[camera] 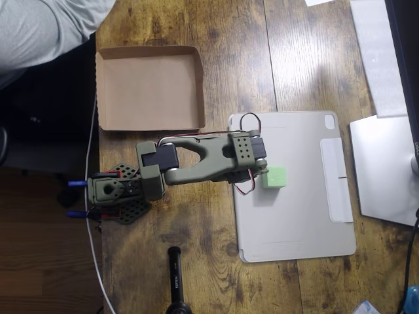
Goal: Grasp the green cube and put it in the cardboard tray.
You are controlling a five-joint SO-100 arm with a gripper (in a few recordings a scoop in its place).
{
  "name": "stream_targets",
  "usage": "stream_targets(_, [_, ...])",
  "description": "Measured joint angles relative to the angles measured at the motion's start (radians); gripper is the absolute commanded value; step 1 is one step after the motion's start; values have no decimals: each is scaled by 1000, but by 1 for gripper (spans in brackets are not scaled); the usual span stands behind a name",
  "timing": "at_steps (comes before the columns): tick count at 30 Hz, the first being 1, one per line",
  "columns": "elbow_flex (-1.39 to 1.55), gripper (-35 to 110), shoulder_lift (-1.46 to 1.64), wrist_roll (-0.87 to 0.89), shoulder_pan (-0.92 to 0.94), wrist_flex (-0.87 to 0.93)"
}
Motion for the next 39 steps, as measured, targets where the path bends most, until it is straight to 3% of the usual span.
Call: stream_targets(39, [-12, 0, 21, 40, 18, -43])
